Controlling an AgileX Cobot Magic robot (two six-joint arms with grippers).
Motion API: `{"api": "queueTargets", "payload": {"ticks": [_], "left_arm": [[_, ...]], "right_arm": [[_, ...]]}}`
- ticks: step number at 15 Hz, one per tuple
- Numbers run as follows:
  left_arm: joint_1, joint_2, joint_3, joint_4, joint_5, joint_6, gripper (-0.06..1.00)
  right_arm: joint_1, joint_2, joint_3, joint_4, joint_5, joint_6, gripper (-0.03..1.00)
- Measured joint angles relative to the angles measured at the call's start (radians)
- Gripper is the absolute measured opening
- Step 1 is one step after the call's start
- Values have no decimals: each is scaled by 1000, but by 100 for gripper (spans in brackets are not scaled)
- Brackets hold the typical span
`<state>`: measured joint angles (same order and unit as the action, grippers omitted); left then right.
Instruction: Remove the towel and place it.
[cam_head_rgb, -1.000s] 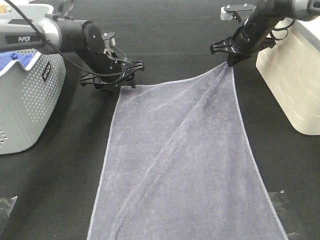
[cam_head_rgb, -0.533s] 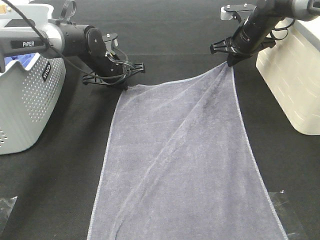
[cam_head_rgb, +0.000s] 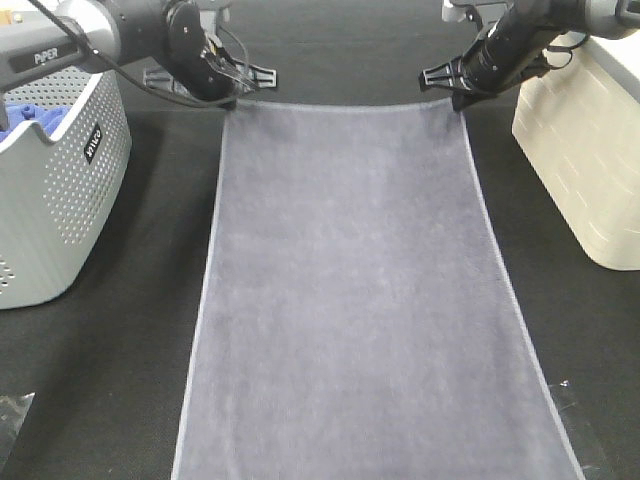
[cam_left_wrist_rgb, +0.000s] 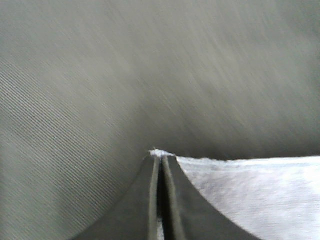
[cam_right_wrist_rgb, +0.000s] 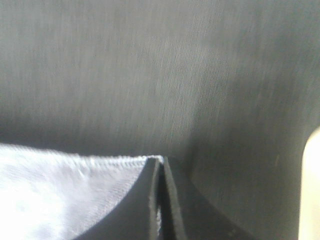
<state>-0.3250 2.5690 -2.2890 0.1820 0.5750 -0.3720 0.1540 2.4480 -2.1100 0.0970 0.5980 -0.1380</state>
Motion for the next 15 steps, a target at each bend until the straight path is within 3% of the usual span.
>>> {"api": "queueTargets", "payload": {"ticks": [4,9,15], "left_arm": [[26,10,-2,32,-113,-3,0],[42,29,-4,57,-341,-9,0],[68,183,-4,66,-495,-64,0]], "right_arm": [[1,0,0,1,-159,-31,0],[2,52,0,-2,-348,-62,0],[1,189,0,-2,-563,-67,0]]}}
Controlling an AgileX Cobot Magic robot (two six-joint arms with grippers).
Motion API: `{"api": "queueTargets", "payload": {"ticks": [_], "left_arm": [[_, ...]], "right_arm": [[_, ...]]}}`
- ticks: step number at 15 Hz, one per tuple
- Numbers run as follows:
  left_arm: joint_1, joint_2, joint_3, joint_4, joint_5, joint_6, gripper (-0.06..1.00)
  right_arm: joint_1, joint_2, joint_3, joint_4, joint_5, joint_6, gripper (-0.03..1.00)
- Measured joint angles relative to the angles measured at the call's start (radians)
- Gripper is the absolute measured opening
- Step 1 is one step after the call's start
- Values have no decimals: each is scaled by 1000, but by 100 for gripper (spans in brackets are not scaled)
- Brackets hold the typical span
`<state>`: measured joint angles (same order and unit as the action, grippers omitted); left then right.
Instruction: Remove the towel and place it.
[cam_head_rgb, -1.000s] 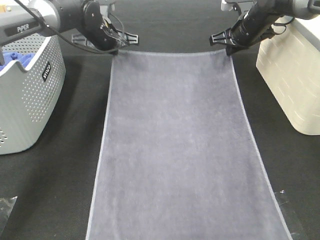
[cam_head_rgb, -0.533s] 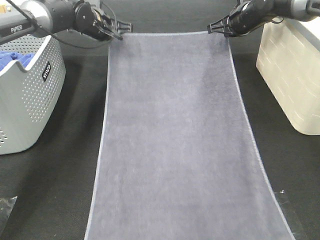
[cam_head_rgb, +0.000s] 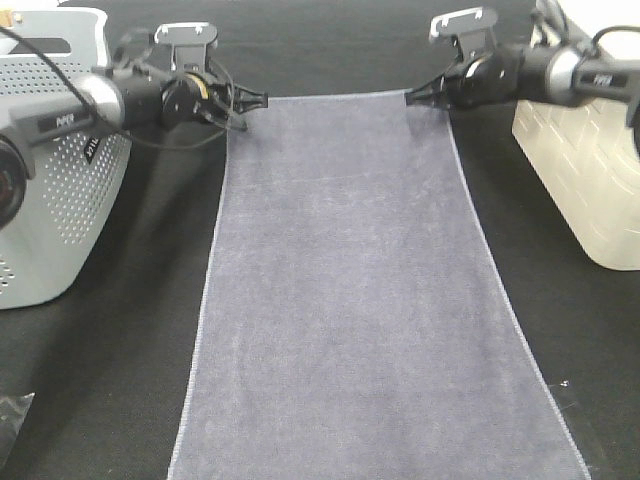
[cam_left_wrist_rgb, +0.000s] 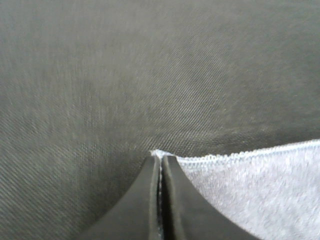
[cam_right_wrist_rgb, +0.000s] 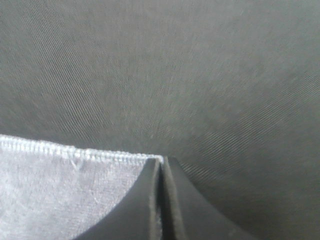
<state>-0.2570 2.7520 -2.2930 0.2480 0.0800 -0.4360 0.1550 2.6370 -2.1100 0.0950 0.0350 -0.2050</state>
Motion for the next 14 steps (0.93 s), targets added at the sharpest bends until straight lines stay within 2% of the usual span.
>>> {"api": "queueTargets", "payload": {"ticks": [4,5,6,8,9,11,14], "left_arm": [[8,29,0,0,-38,-64,0],[8,35,0,0,-40,-67,4],[10,35,0,1,-40,-67,12],[12,35,0,1,-40,-68,41],[13,35,0,2,-40,-68,54],[13,35,0,2,-41,-70,70],[13,0,0,2,-41,-70,73]], "right_arm": [[1,51,0,2,-45,-1,0],[1,67,0,5,-59,-1,7],[0,71,0,7,-67,-1,19],[-1,74,0,28,-83,-1,52],[-1,74,0,35,-89,-1,66],[-1,72,0,59,-84,-1,76],[-1,24,0,72,-25,-1,79]]}}
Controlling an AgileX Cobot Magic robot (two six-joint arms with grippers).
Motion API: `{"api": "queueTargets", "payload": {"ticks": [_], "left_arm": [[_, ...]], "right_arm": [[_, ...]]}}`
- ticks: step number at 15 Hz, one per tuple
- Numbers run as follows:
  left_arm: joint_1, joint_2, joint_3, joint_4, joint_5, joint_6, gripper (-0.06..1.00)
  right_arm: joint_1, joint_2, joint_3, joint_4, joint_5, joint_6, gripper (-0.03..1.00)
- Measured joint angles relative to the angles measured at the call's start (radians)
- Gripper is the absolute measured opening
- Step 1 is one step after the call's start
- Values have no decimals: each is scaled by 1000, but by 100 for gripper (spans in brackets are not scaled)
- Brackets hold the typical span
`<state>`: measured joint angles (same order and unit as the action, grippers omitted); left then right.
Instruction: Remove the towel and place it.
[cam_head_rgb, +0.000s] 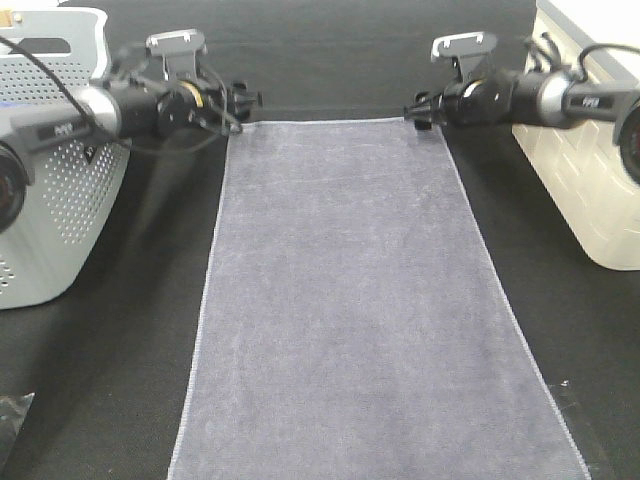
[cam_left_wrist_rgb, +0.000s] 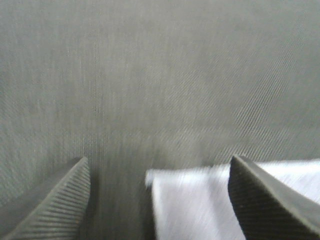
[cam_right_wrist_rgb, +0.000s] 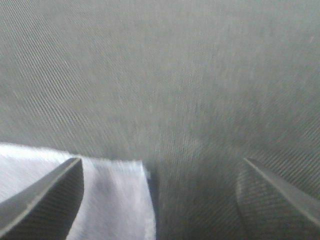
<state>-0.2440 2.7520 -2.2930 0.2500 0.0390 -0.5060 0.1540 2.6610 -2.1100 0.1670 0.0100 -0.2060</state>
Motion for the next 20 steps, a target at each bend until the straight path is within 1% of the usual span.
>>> {"api": "queueTargets", "payload": {"ticks": [3,5,7,9,11,12,13,17,18,20], "left_arm": [[0,-56,0,3,-6,-1,73],[-6,-84,0,1,19,-1,73],[-30,-133,0,1,37,7,74],[-64,-194,0,2,61,67,74],[-96,-265,0,2,137,154,74],[-96,-265,0,2,137,154,74],[-121,-333,0,3,283,212,74],[-147,-482,0,11,691,290,73],[-147,-482,0,11,691,290,73],[-146,-601,0,32,979,296,73]], "right_arm": [[0,-79,0,10,89,0,79],[0,-134,0,26,166,0,79],[0,-192,0,60,238,0,79],[0,-260,0,72,312,0,79],[0,-331,0,78,418,0,79],[0,-331,0,78,418,0,79],[0,-400,0,80,568,0,79],[0,-535,0,82,858,0,79],[0,-535,0,82,858,0,79],[0,-623,0,81,1106,0,79]]}}
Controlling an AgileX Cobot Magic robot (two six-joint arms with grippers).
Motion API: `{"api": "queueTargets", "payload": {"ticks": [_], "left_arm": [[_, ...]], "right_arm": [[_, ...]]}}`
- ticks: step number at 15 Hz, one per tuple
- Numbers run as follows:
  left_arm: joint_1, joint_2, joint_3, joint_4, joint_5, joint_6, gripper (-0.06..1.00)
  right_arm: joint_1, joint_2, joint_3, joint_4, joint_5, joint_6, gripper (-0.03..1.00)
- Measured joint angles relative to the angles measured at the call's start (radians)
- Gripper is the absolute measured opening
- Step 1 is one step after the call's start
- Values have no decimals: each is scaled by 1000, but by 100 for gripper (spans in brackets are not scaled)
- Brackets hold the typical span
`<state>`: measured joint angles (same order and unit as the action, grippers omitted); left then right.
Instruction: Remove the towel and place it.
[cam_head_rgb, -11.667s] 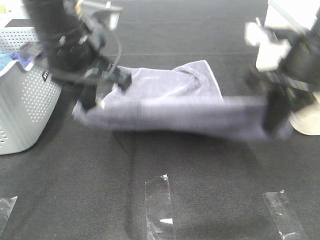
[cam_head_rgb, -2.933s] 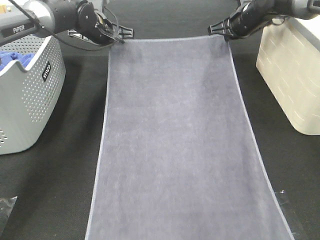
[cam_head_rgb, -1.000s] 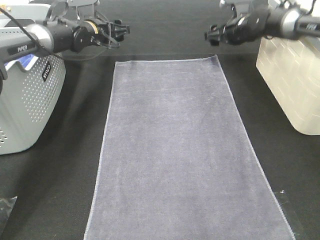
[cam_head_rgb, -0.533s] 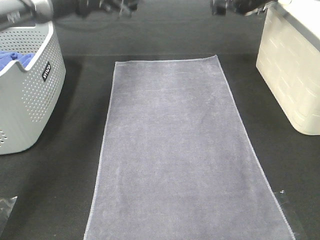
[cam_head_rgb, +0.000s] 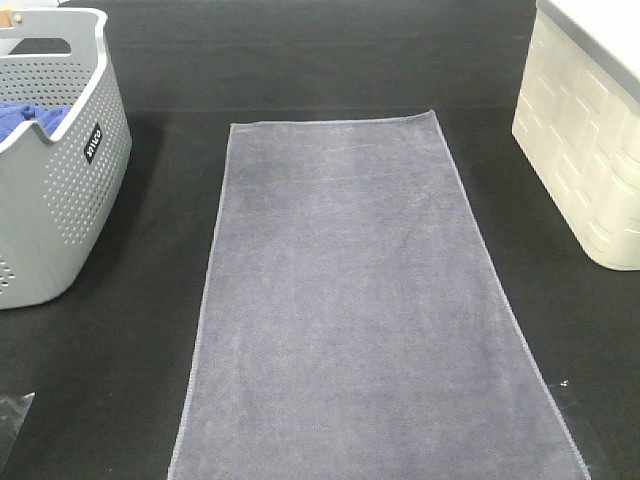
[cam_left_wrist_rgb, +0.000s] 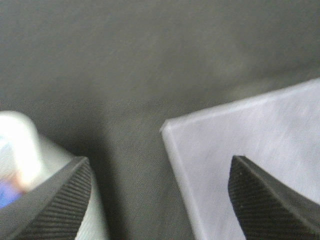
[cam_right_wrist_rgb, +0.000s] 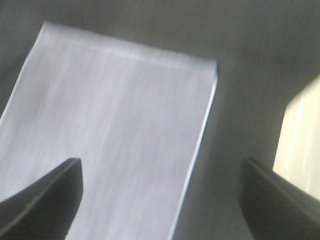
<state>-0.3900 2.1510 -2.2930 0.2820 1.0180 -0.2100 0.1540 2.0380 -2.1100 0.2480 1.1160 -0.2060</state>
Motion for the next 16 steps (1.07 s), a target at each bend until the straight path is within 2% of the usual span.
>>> {"api": "queueTargets", "payload": {"ticks": [1,2,4,8,13,14,15,16], "left_arm": [[1,-31,0,8,76,8,73],[1,-66,0,17,167,11,73],[1,-112,17,31,189,12,73],[1,-235,114,31,192,12,73],[1,-579,537,24,191,-10,73],[1,-668,654,20,192,-22,73],[1,-800,827,4,194,-38,73],[1,-898,930,-13,194,-40,73]], "right_arm": [[0,-23,0,-2,68,2,79],[0,-42,0,-12,90,15,79],[0,-108,39,-46,93,65,79],[0,-251,193,-91,93,87,78],[0,-616,599,-120,101,87,78],[0,-701,687,-120,101,87,78],[0,-815,806,-120,102,87,78],[0,-902,879,-119,102,87,78]]}}
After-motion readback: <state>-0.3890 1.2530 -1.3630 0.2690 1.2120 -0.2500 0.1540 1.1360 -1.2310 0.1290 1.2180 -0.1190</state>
